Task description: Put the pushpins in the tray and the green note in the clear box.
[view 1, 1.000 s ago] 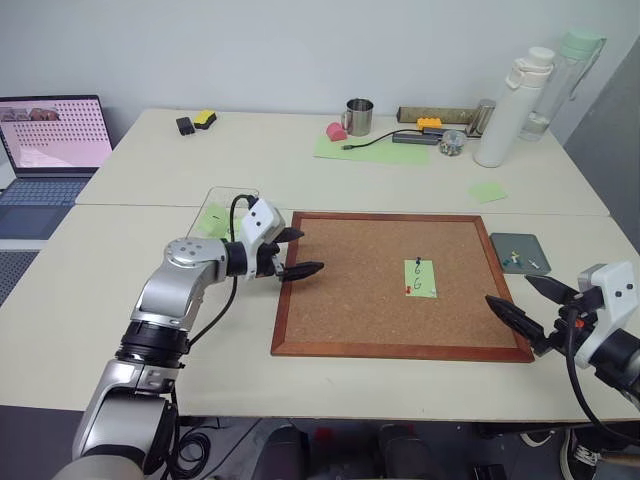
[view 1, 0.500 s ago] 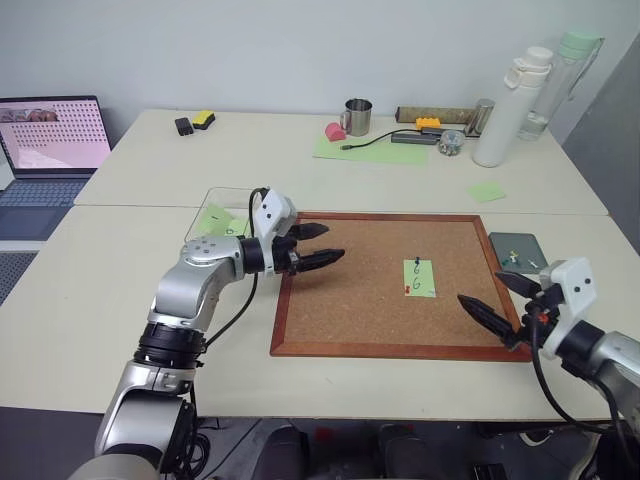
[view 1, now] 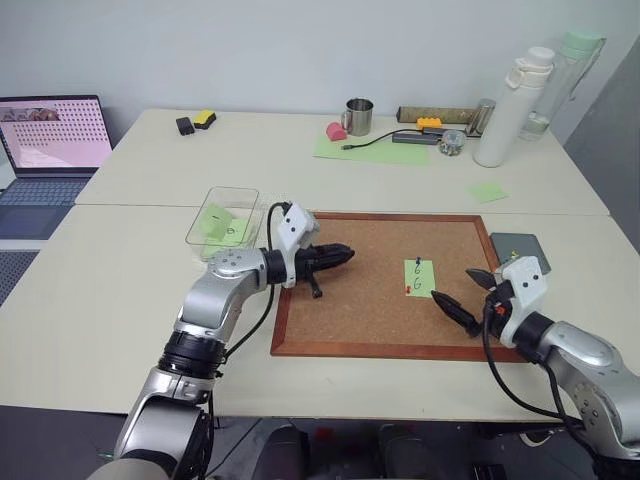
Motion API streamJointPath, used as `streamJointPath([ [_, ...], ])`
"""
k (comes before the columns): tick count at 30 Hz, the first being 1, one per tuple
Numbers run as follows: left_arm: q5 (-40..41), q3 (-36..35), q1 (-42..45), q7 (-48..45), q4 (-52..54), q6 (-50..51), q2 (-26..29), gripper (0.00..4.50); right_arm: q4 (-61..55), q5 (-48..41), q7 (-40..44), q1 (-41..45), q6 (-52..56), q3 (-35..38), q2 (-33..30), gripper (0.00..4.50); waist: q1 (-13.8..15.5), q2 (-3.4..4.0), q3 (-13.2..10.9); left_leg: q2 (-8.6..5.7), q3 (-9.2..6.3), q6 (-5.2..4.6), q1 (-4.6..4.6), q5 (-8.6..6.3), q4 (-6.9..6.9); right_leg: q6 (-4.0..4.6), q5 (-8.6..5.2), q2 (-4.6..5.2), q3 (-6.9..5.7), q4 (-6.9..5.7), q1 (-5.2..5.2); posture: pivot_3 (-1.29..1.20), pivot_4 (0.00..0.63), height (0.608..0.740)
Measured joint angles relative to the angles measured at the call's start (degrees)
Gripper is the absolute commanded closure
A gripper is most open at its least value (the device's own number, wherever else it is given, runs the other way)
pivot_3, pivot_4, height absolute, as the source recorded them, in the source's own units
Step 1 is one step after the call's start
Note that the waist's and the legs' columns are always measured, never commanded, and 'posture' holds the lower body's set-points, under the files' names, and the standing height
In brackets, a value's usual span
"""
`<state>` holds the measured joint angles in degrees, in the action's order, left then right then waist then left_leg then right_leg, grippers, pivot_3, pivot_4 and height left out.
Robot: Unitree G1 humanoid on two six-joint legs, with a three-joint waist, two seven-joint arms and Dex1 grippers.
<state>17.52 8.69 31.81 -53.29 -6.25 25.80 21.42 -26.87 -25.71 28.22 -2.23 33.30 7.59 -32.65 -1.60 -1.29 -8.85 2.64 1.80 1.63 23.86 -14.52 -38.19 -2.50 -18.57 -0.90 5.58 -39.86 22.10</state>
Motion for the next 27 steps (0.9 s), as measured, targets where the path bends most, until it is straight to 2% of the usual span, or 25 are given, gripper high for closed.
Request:
streamJointPath([
  [18,-7.43,6.59,-3.42,1.85,-5.11,-5.30,-1.75,4.48,5.41,5.57,0.47,2.07,-3.44,-4.79,2.52,0.00,0.02,0.03,0.04,-0.03,0.01,0.00,-0.06,0.00,-0.01,0.00,0.00,0.01,0.00,-0.02,-0.05,0.00,0.150,0.740],
  [22,-7.41,6.48,-3.57,1.78,-4.93,-5.21,-1.69,4.48,7.74,6.36,0.12,4.69,-4.20,-4.88,4.45,0.00,0.00,0.04,0.05,-0.03,0.00,0.00,-0.08,0.00,-0.01,0.00,0.00,-0.01,0.00,-0.03,-0.05,0.00,0.150,0.740],
  [27,-7.39,6.05,-3.96,1.46,-4.65,-5.11,-1.59,4.48,15.99,7.06,-1.76,12.72,-5.21,-4.86,8.47,0.00,-0.03,0.04,0.06,-0.02,0.01,0.00,-0.09,0.00,-0.01,0.01,0.00,0.00,0.00,-0.04,-0.05,0.00,0.150,0.740],
])
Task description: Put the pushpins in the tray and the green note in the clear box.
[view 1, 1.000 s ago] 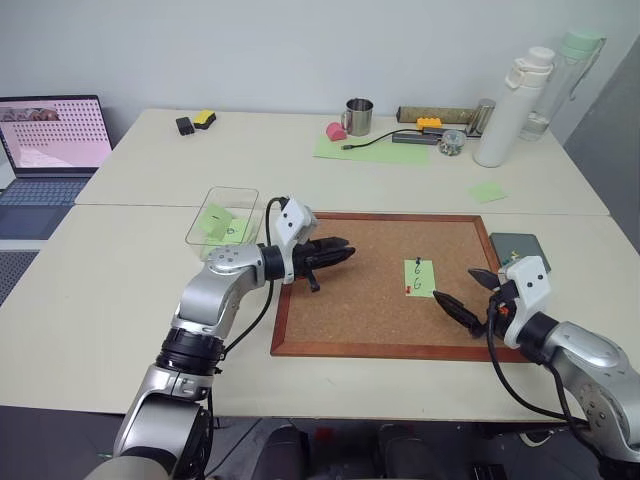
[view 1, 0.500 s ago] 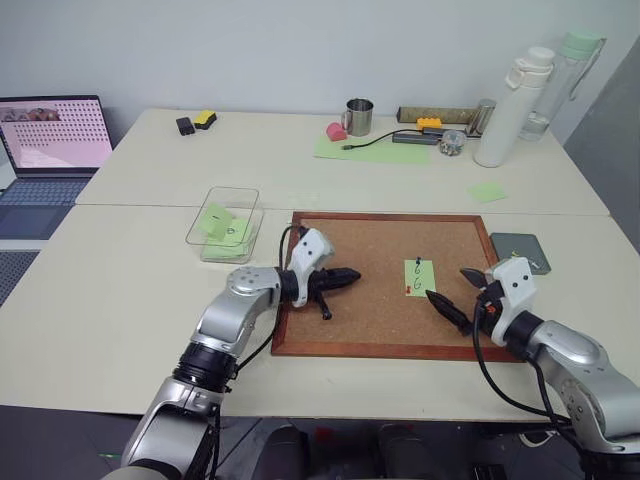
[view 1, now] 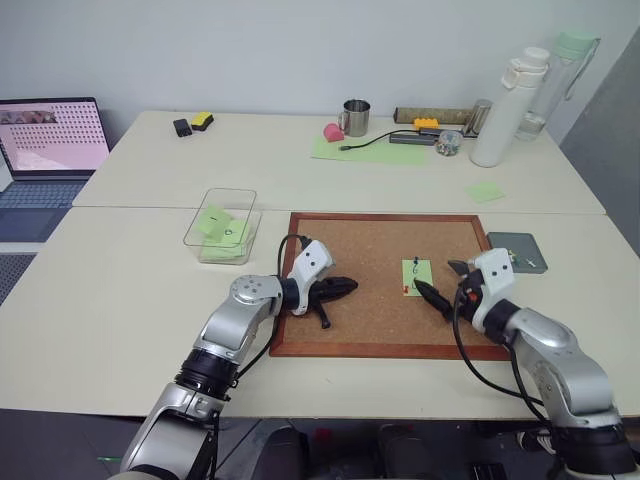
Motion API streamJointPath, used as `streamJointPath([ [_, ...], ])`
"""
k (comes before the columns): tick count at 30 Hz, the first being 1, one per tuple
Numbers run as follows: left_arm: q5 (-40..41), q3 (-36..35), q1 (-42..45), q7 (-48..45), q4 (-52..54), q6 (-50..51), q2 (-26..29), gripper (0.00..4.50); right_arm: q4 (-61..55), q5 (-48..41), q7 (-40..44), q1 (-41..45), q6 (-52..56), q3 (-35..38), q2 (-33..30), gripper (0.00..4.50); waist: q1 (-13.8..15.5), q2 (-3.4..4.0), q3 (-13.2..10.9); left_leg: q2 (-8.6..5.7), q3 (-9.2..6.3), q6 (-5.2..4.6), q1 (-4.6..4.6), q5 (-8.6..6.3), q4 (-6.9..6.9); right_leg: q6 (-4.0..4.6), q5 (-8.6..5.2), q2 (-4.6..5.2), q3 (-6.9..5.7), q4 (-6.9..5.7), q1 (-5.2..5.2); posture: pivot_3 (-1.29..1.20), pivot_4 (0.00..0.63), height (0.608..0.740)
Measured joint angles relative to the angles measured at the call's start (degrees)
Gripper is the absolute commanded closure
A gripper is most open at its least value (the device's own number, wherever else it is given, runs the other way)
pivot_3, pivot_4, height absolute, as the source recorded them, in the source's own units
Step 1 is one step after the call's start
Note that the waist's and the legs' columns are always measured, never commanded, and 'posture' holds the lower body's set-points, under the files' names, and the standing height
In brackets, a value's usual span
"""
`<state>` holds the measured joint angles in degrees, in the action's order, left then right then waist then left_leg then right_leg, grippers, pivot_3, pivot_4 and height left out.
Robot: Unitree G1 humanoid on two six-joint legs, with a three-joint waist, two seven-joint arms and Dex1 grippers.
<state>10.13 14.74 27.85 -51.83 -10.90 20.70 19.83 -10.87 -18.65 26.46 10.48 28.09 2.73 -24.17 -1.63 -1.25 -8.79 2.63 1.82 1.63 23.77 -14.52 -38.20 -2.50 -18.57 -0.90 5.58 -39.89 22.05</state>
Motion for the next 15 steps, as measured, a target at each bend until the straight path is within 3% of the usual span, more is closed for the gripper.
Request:
streamJointPath([
  [7,-0.02,0.02,-0.31,-0.02,0.82,0.17,-0.02,4.48,11.54,2.61,-1.34,7.71,-1.24,-0.97,2.87,0.00,0.03,0.02,0.01,0.05,0.00,0.00,0.01,0.00,0.01,0.00,0.00,0.02,0.01,0.01,0.01,0.00,0.150,0.740],
  [8,-0.02,0.01,-0.37,-0.02,0.90,0.20,0.02,4.50,12.46,2.98,-1.08,8.11,-1.47,-1.46,2.98,0.36,0.01,0.02,0.01,0.05,0.01,0.00,0.01,0.00,0.01,0.00,0.00,0.02,0.02,0.01,0.02,0.00,0.150,0.740],
  [15,-0.05,-0.27,-0.99,0.32,1.63,0.47,0.13,4.50,15.10,4.62,0.91,8.74,-4.60,-2.87,3.41,1.59,-0.07,0.02,0.01,0.06,0.00,0.00,0.00,0.00,0.01,0.00,0.00,0.02,0.02,0.00,0.02,0.00,0.150,0.740],
])
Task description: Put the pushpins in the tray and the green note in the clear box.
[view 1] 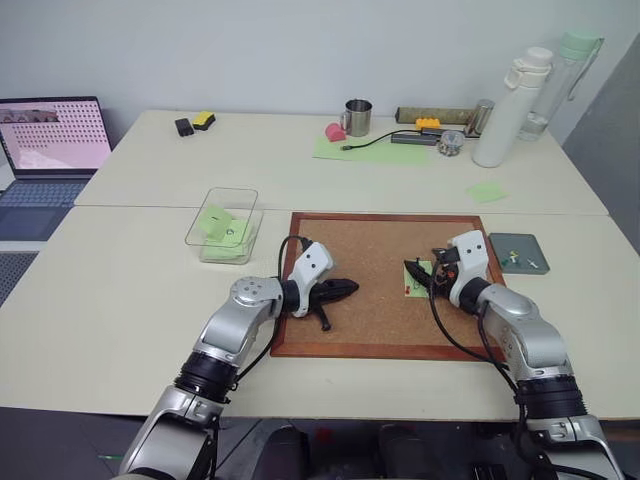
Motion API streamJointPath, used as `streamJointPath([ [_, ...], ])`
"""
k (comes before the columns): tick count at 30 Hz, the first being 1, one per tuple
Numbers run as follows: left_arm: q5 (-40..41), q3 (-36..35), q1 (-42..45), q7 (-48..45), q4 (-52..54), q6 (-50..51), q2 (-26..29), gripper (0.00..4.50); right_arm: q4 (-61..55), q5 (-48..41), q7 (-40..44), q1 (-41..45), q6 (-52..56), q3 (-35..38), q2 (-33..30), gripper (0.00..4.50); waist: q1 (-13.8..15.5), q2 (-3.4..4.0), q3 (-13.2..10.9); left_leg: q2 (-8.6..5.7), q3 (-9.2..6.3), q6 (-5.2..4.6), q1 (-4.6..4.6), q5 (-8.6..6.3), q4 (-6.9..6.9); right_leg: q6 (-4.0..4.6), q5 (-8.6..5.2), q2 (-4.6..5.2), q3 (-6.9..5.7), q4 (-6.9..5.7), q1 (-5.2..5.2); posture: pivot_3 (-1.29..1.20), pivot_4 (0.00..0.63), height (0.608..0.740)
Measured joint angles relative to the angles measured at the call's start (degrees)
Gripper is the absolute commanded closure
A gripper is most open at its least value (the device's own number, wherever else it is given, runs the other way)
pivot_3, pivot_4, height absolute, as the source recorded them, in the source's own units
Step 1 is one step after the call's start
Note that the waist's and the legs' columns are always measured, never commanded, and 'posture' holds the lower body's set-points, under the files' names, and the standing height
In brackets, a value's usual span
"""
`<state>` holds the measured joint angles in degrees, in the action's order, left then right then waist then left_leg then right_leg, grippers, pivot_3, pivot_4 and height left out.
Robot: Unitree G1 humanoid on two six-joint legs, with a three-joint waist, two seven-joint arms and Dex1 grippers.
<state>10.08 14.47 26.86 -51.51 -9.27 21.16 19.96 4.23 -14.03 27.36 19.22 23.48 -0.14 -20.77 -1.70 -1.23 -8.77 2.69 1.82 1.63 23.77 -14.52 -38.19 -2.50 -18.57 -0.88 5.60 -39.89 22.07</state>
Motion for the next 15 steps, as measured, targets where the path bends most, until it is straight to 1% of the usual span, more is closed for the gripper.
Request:
streamJointPath([
  [1,0.00,-0.01,-0.04,0.04,0.07,0.03,0.00,4.50,0.00,0.03,0.07,0.00,-0.08,-0.06,0.00,1.87,0.00,0.00,0.00,0.00,0.00,0.00,0.00,0.00,0.00,0.00,0.00,0.00,0.00,0.00,0.00,0.00,0.150,0.740],
  [2,0.00,-0.05,-0.19,0.20,0.30,0.11,0.00,4.50,0.02,0.15,0.22,-0.01,-0.35,-0.29,0.04,2.01,0.00,0.00,0.00,0.01,0.00,0.00,0.00,0.00,0.00,0.00,0.00,0.00,0.01,0.00,0.00,0.00,0.150,0.740],
  [5,0.00,-0.09,-0.39,0.40,0.76,0.62,0.02,4.50,0.05,1.29,0.67,-0.01,-1.55,-1.19,0.06,2.63,0.00,0.00,0.00,0.00,0.00,0.00,0.00,0.00,0.00,0.00,0.00,0.00,0.00,0.00,0.00,0.00,0.150,0.740],
  [9,0.00,-0.08,-0.44,0.53,0.93,0.75,0.07,4.50,0.10,1.69,1.31,-0.09,-2.94,-1.26,0.10,3.32,0.00,0.00,0.00,0.01,0.00,0.00,0.00,0.00,0.00,0.00,0.00,0.00,0.00,0.00,0.00,0.00,0.150,0.740],
  [10,0.00,-0.08,-0.43,0.53,0.93,0.78,0.09,4.50,0.10,1.75,1.33,-0.14,-3.09,-1.26,0.12,3.55,0.00,0.00,0.00,0.01,0.00,0.00,0.00,0.00,0.00,0.00,0.00,0.00,0.00,0.00,0.00,0.00,0.150,0.740],
  [12,-0.01,-0.08,-0.39,0.51,0.92,0.83,0.12,4.50,0.10,1.78,1.33,-0.17,-3.24,-1.22,0.33,3.85,0.00,0.00,0.00,0.01,0.00,0.00,0.00,0.00,0.00,0.00,0.00,0.00,0.00,0.00,0.00,0.00,0.150,0.740],
  [14,-0.01,-0.08,-0.35,0.36,0.92,0.86,0.25,4.50,0.11,1.80,1.30,-0.23,-3.48,-1.16,0.54,4.32,-0.01,0.00,0.00,0.01,0.00,0.00,0.00,0.00,0.00,0.00,0.00,0.00,0.00,0.00,0.00,0.00,0.150,0.740],
  [15,-0.02,-0.06,-0.32,0.28,0.92,0.87,0.33,4.50,0.12,1.80,1.29,-0.23,-3.51,-1.10,0.54,4.43,0.00,0.00,0.00,0.01,0.00,0.00,0.00,0.00,0.00,0.00,0.00,0.00,0.00,0.00,0.00,0.00,0.150,0.740],
])
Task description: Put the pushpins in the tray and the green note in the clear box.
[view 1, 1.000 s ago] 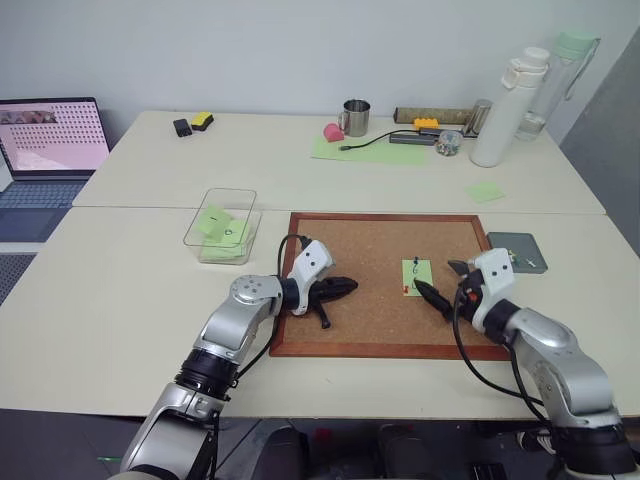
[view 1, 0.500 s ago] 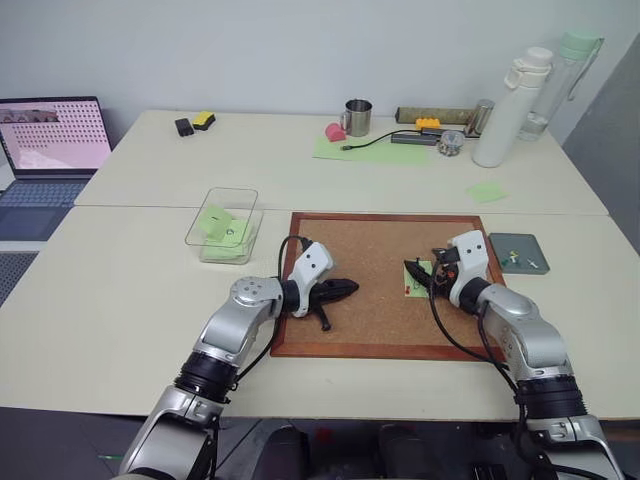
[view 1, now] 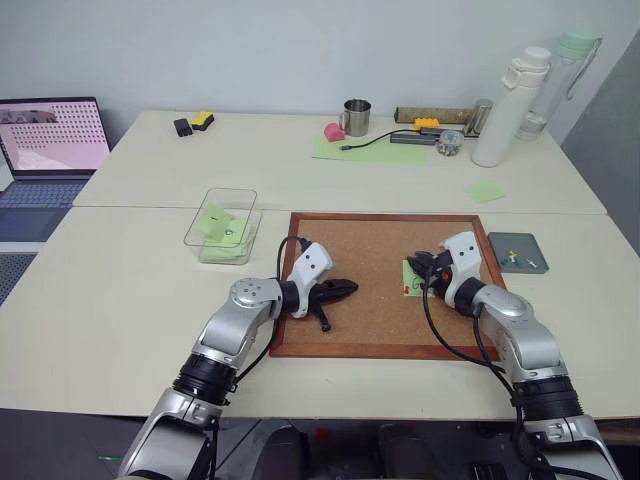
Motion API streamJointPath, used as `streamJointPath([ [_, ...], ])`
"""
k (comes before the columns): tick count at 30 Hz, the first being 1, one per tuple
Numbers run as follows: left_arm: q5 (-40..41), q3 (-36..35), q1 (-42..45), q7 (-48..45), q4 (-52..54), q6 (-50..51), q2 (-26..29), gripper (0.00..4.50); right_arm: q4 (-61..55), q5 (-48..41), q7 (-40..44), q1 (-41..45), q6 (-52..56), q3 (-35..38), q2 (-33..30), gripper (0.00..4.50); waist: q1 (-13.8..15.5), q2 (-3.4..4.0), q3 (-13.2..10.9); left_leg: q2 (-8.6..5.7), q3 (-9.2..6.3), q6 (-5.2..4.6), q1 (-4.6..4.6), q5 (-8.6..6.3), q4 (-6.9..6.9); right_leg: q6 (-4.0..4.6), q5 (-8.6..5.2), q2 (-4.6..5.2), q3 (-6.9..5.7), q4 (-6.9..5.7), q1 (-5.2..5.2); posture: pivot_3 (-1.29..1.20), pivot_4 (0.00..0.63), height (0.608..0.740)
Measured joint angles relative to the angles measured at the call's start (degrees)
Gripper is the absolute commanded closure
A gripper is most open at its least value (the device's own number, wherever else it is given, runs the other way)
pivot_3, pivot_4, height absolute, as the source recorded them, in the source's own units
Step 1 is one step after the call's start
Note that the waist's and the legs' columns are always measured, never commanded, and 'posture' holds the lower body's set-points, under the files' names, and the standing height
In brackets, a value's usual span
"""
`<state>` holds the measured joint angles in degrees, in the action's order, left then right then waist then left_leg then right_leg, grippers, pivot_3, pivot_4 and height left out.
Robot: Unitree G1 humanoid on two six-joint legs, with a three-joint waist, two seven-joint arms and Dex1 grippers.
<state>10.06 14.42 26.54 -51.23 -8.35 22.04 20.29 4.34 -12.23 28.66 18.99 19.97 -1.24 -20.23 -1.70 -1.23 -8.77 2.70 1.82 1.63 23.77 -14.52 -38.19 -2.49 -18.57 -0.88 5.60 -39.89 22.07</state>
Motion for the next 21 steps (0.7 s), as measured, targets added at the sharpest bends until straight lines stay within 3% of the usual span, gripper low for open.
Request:
streamJointPath([
  [21,-2.45,2.47,1.14,1.06,1.34,2.32,0.87,4.50,-10.31,-4.97,1.96,-2.44,6.04,2.89,-1.43,4.43,0.01,0.01,0.02,-0.02,-0.01,0.00,-0.05,0.00,0.01,0.00,0.00,0.00,-0.01,0.00,-0.06,0.00,0.150,0.740],
])
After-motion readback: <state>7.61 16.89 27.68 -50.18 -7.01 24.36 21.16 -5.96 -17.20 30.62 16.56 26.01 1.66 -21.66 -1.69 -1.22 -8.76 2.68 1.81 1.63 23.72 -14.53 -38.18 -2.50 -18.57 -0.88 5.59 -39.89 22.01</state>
